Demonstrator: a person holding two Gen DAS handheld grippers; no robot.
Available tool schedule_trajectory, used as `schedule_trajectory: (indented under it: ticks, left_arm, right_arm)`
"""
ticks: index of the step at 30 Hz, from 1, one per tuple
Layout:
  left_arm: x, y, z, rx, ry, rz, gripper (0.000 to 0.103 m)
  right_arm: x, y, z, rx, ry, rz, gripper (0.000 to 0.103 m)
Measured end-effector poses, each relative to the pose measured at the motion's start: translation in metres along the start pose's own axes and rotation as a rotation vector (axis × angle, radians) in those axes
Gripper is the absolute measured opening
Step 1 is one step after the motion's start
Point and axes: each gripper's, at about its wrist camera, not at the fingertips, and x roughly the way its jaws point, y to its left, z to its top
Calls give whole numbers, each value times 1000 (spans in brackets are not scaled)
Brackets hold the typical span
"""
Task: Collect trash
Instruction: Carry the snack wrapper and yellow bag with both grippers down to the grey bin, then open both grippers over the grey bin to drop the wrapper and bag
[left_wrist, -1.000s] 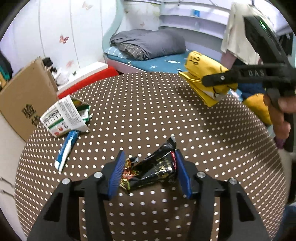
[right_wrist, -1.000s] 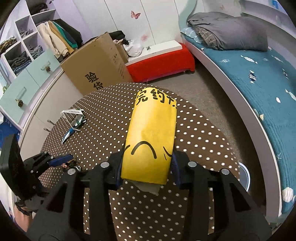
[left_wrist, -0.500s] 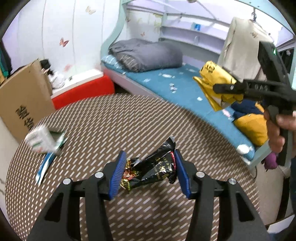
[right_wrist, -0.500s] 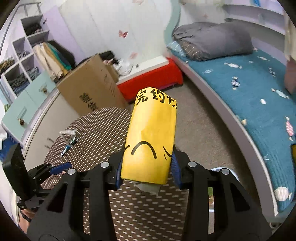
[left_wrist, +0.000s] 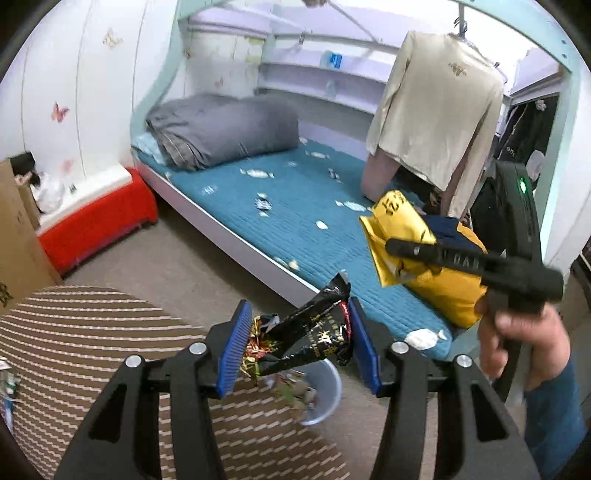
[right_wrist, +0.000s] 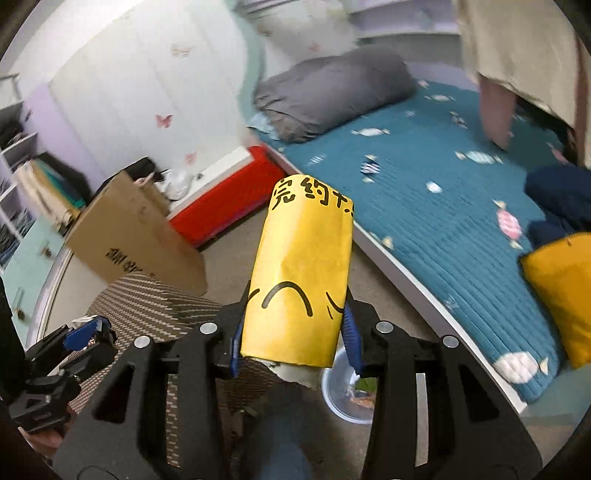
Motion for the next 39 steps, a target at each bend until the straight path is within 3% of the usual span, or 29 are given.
schedule_trajectory:
  ticks: [7, 14, 17, 18, 19, 23, 28, 32, 33, 35, 39]
  left_arm:
    - [97, -38, -1, -61, 214, -26, 52]
    - [178, -46, -24, -77, 411, 33, 55]
    - [197, -45, -26, -66, 481, 40, 66]
    - [203, -48, -21, -62, 480, 39, 83]
    - [206, -48, -19, -50, 474, 78, 91]
    - [211, -40, -12, -59, 488, 134, 91]
    - [186, -26, 0, -84, 405, 192, 92]
    - [157, -15, 9, -123, 310, 207, 94]
    - [151, -15, 9, -129, 298, 207, 94]
    - [139, -12, 11, -135, 272, 195, 94]
    - [120, -11, 12, -124, 242, 180, 94]
  right_arm:
    - [13, -63, -19, 104, 46, -37, 41]
    - [36, -96, -32, 159, 108, -52, 41]
    - [43, -103, -37, 179, 123, -55, 41]
    - [46, -105, -38, 186, 128, -56, 41]
    - [49, -107, -39, 191, 133, -56, 41]
    - [62, -114, -45, 211, 159, -61, 42]
    - [96, -113, -62, 204, 237, -65, 44]
    - [140, -111, -88, 209, 328, -62, 56]
    - [151, -112, -95, 218, 354, -56, 68]
    - [164, -113, -104, 242, 375, -59, 82]
    - [164, -110, -112, 272, 367, -86, 93]
